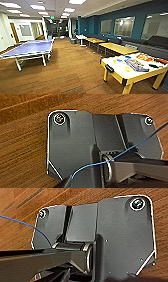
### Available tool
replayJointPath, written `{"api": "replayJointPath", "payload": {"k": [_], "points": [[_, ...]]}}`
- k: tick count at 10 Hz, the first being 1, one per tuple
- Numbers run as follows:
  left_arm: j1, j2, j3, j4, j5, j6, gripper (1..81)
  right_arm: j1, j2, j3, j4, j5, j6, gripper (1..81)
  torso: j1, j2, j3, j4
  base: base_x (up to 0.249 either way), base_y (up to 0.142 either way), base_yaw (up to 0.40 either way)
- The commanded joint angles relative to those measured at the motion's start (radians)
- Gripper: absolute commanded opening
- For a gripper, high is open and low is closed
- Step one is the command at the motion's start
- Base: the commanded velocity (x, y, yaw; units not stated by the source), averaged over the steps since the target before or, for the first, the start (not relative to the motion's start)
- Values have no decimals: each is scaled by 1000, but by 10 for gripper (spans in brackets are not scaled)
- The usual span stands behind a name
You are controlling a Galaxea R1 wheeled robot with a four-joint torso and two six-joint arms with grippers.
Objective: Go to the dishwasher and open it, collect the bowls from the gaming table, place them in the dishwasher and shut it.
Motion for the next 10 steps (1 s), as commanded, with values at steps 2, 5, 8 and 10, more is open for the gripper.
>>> {"api": "replayJointPath", "payload": {"k": [2, 5, 8, 10], "points": [[-52, -7, -4, 6, 48, 6, 811, 58, 1, 4, -7, -50, -4, 811, 0, 0, 0, 0, 0, 0, -400], [-52, -3, -3, 6, 48, 6, 811, 65, 4, 4, -9, -50, -5, 811, 0, 0, 0, 0, 0, 0, -400], [-52, -3, -3, 6, 48, 6, 811, 62, 5, 4, -9, -50, -5, 811, 0, 0, 0, 0, 0, 0, -400], [-52, -3, -3, 6, 48, 6, 811, 60, 5, 4, -9, -49, -5, 811, 0, 0, 0, 0, 0, 0, -400]]}}
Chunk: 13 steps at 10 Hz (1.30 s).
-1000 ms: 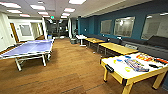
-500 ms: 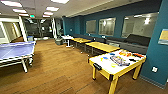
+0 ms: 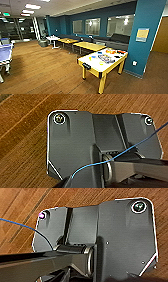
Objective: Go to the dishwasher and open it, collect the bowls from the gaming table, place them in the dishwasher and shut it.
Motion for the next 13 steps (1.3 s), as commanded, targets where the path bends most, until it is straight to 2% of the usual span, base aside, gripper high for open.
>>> {"api": "replayJointPath", "payload": {"k": [1, 4, 13], "points": [[-51, -4, -2, 6, 47, 6, 811, 48, 5, 5, -9, -49, -5, 811, 0, 0, 0, 0, 0, 0, -400], [-51, -4, -3, 3, 49, 5, 811, 45, 5, 5, -9, -49, -5, 811, 0, 0, 0, 0, 0, 0, -327], [-51, -7, 3, 0, 47, 6, 811, 47, 9, 5, -10, -49, -5, 811, 0, 0, 0, 0, 0, 0, -10]]}}
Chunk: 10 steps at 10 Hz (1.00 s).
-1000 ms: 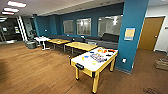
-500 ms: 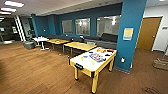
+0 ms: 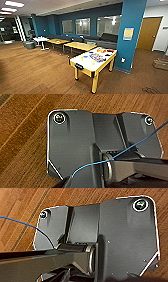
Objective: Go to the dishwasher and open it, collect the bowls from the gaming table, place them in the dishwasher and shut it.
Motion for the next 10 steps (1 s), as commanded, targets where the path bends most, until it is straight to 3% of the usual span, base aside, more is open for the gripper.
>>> {"api": "replayJointPath", "payload": {"k": [1, 10], "points": [[-52, -7, 2, 2, 47, 5, 811, 52, 4, 5, -9, -51, -4, 811, 0, 0, 0, 0, 0, 0, 0], [-48, -7, 2, 5, 33, 7, 811, 57, 2, 3, -11, -51, -4, 811, -1, -1, 0, 0, 139, 0, 0]]}}
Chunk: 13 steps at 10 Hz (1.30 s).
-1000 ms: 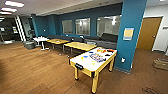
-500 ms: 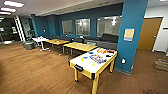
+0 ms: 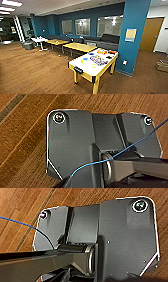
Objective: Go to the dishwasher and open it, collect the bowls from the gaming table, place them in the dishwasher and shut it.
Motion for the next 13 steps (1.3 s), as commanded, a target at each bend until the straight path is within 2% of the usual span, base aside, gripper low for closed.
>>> {"api": "replayJointPath", "payload": {"k": [1, 13], "points": [[-56, -7, 2, 5, 48, 6, 811, 54, 2, 3, -9, -51, -4, 811, 0, 0, 0, 0, 159, 0, 0], [-54, -5, 2, 5, 48, 6, 811, 51, 4, 3, -9, -49, -4, 811, 0, 0, 0, 0, 159, 78, 0]]}}
